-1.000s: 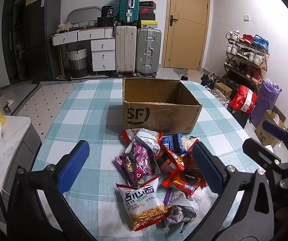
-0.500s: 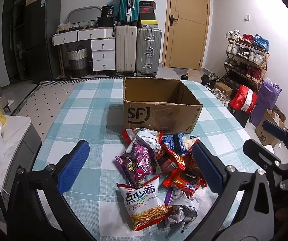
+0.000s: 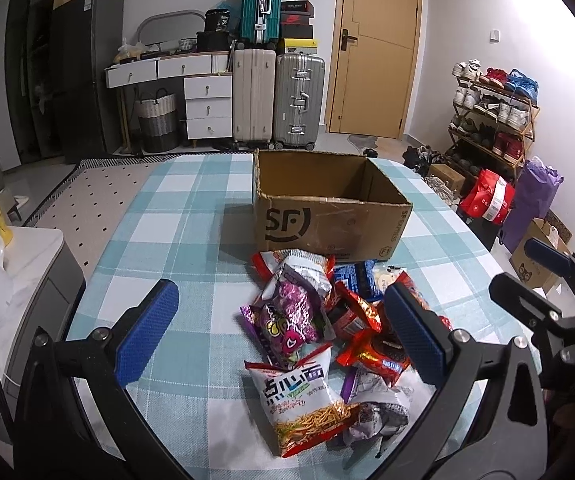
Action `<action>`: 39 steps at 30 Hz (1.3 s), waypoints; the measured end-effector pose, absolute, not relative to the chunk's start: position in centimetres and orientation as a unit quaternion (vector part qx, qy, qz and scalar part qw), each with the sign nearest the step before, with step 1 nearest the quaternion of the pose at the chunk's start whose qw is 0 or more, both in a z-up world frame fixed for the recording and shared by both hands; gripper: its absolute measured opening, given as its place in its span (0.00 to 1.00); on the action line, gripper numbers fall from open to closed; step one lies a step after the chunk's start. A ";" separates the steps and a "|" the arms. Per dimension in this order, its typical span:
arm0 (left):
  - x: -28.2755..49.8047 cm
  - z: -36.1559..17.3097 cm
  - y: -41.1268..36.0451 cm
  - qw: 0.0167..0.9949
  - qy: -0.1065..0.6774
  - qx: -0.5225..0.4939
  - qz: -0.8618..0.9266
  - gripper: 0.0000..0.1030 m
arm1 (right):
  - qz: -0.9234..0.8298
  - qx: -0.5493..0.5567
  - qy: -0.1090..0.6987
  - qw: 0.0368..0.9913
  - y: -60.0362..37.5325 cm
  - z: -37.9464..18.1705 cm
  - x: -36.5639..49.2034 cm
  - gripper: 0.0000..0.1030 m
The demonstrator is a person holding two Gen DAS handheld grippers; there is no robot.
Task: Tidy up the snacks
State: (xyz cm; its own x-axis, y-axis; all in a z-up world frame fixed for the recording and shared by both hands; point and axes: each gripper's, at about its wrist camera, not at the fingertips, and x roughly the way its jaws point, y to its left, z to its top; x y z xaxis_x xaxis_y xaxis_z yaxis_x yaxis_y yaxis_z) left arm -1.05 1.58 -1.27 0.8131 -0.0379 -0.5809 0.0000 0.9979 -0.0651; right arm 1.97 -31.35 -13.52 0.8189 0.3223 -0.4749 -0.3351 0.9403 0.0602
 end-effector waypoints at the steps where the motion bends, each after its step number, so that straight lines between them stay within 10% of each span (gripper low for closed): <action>1: -1.1 -1.5 1.7 0.951 0.307 -0.032 -0.011 0.99 | 0.172 -0.013 0.247 0.953 -31.3 -13.6 2.0 1.00; 29: 2.6 -12.4 1.4 0.898 0.437 -0.048 -0.024 0.98 | 0.170 -0.006 0.275 0.946 -31.7 -16.4 3.3 1.00; 34: 3.1 -13.2 1.5 0.890 0.451 -0.062 -0.032 0.86 | 0.168 -0.004 0.279 0.945 -31.8 -16.7 3.5 1.00; 39: 3.7 -13.9 1.9 0.884 0.455 -0.086 -0.069 0.53 | 0.168 -0.006 0.283 0.944 -31.8 -16.9 3.5 1.00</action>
State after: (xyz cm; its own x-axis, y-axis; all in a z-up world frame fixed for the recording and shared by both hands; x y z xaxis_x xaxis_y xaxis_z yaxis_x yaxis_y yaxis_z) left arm 3.72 1.93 -13.91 0.5764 -0.1998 -0.7924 0.0433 0.9757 -0.2146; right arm 3.50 -31.77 -16.91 0.7840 0.3130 -0.5360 -0.3203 0.9437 0.0826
